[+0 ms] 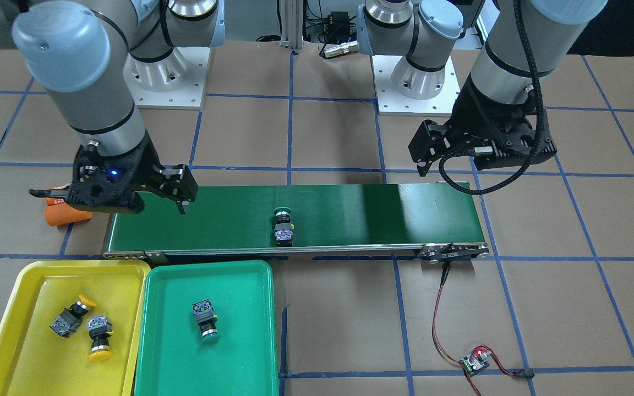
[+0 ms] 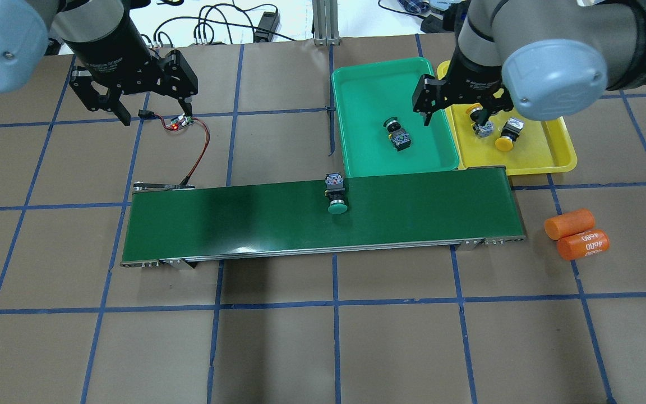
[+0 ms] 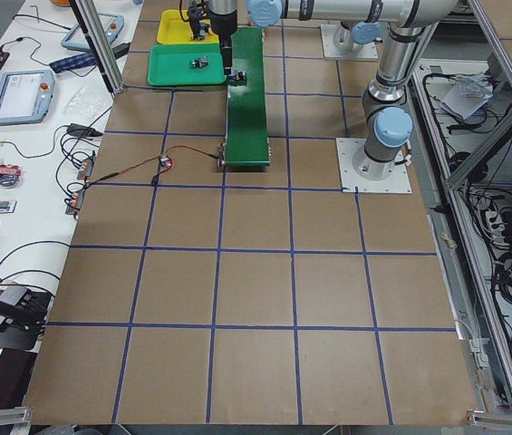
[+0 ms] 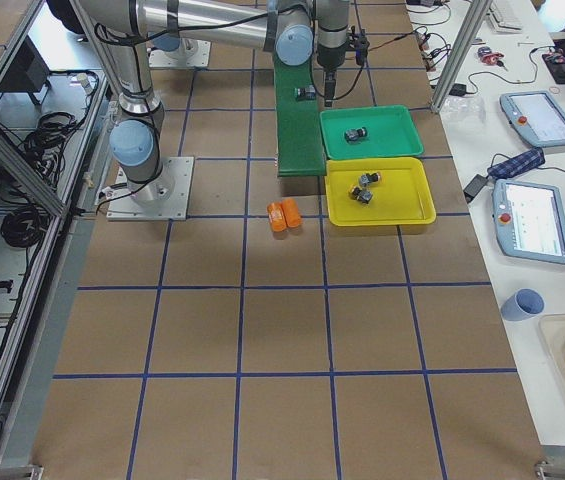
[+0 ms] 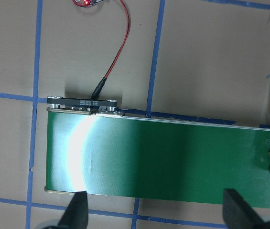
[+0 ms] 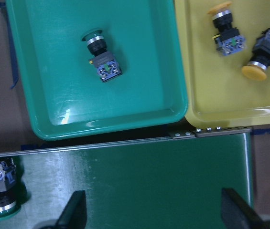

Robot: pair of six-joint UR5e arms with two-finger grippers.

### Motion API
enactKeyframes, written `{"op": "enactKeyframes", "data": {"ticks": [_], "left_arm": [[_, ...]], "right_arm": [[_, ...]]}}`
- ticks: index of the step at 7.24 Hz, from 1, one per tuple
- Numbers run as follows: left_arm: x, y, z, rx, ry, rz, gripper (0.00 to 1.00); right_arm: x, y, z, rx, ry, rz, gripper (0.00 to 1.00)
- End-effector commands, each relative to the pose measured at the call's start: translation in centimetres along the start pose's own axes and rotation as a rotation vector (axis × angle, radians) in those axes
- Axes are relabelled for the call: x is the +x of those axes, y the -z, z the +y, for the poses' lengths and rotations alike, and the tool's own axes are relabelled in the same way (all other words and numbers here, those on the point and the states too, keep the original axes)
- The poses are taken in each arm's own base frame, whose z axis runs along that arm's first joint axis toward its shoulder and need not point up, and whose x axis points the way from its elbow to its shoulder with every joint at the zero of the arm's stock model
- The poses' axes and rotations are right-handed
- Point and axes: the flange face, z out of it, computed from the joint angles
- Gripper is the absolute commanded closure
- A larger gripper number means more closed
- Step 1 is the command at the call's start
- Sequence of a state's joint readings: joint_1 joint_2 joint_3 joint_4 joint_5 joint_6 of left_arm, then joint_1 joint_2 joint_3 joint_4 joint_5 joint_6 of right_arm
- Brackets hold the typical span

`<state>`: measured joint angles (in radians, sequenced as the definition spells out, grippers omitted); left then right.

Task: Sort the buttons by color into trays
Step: 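Move the right gripper to the last green-capped switch and grasp it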

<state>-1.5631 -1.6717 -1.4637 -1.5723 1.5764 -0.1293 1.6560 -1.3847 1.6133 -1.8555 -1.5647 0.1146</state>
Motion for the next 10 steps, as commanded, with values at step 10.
{"op": "enactKeyframes", "data": {"ticks": [10], "left_arm": [[-0.2,-0.1,-0.2,0.001,0.006,0.003,0.0]], "right_arm": [[-12.4,-16.4,0.6,-0.116,-0.008,-0.021,0.0]]}}
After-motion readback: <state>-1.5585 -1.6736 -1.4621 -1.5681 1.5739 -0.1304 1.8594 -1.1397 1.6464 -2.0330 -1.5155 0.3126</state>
